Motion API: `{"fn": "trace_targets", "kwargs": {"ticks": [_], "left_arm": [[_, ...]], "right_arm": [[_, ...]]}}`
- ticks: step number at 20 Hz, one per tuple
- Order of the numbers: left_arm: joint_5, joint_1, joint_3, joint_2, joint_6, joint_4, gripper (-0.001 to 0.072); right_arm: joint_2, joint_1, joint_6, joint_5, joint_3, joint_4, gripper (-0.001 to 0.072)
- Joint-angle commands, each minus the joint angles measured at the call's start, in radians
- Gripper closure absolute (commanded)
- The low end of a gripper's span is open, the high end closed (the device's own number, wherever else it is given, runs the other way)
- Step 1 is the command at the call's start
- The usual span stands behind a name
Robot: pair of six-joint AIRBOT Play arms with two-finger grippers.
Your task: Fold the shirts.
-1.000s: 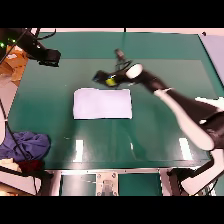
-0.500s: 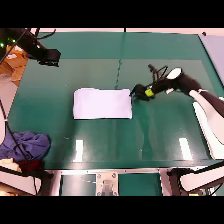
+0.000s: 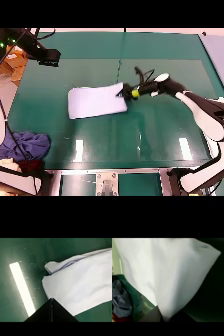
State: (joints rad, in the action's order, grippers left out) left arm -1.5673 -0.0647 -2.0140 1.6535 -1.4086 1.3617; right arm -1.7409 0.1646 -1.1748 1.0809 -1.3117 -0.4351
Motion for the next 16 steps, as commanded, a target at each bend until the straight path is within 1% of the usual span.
{"fn": "trace_targets", "kwargs": {"ticks": [1,5,9,13,16], "left_arm": [[-0.016,0.001,0.000,0.000,-0.001,0.000,0.0685],[-0.018,0.001,0.000,0.000,-0.001,-0.001,0.0685],[-0.030,0.001,0.000,0.000,-0.005,-0.004,0.0685],[-0.030,0.001,0.000,0.000,-0.009,-0.008,0.0685],[-0.026,0.001,0.000,0.000,-0.009,-0.008,0.0685]], "right_arm": [[0.087,-0.100,-0.050,0.063,-0.142,0.068,0.0691],[0.212,-0.381,-0.139,0.130,-0.230,0.057,0.0691],[0.269,-0.713,-0.193,0.159,-0.243,0.057,0.0691],[0.273,-1.027,-0.195,0.197,-0.244,0.057,0.0691],[0.272,-1.204,-0.142,0.219,-0.253,0.057,0.0691]]}}
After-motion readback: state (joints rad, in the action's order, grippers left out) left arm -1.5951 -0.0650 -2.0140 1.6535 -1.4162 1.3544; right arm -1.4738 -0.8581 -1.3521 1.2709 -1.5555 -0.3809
